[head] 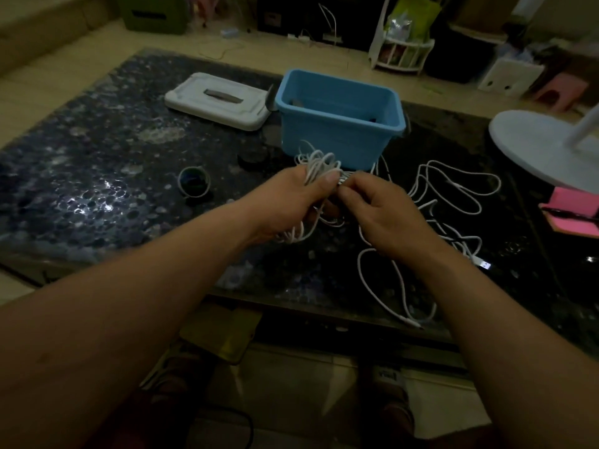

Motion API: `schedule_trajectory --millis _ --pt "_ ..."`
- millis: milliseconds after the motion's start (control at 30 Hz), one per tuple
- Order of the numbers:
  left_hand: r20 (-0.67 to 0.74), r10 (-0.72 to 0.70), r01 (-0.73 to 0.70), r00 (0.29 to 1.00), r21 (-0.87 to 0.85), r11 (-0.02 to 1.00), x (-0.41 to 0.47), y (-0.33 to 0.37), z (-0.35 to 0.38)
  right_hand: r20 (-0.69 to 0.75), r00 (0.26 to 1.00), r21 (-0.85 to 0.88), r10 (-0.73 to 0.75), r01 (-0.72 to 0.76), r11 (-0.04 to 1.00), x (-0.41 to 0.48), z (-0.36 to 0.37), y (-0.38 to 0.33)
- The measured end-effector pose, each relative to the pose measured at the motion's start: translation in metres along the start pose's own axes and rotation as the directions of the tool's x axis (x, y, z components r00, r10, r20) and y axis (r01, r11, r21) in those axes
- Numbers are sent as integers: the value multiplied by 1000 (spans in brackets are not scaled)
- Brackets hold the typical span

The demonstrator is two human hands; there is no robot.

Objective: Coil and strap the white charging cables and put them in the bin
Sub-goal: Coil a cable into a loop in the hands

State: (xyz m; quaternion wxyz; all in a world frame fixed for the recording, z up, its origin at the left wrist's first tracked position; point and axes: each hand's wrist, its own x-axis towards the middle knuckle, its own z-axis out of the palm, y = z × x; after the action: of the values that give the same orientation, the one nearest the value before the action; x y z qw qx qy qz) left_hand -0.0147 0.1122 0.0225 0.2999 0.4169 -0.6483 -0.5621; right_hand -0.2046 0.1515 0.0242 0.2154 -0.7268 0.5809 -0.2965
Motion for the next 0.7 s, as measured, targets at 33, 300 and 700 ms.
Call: schedule_trajectory --millis 33,300,700 --pt "37 5 -5 999 -10 1000 -3 1 4 -26 1000 24 -1 2 1000 -1 -2 0" --pt "131 -43 64 990 -156 986 -2 4 6 4 987 197 158 -156 968 -2 -25 9" --pt "45 81 -70 996 -209 975 -4 2 18 271 874 834 403 -422 356 6 -2 -4"
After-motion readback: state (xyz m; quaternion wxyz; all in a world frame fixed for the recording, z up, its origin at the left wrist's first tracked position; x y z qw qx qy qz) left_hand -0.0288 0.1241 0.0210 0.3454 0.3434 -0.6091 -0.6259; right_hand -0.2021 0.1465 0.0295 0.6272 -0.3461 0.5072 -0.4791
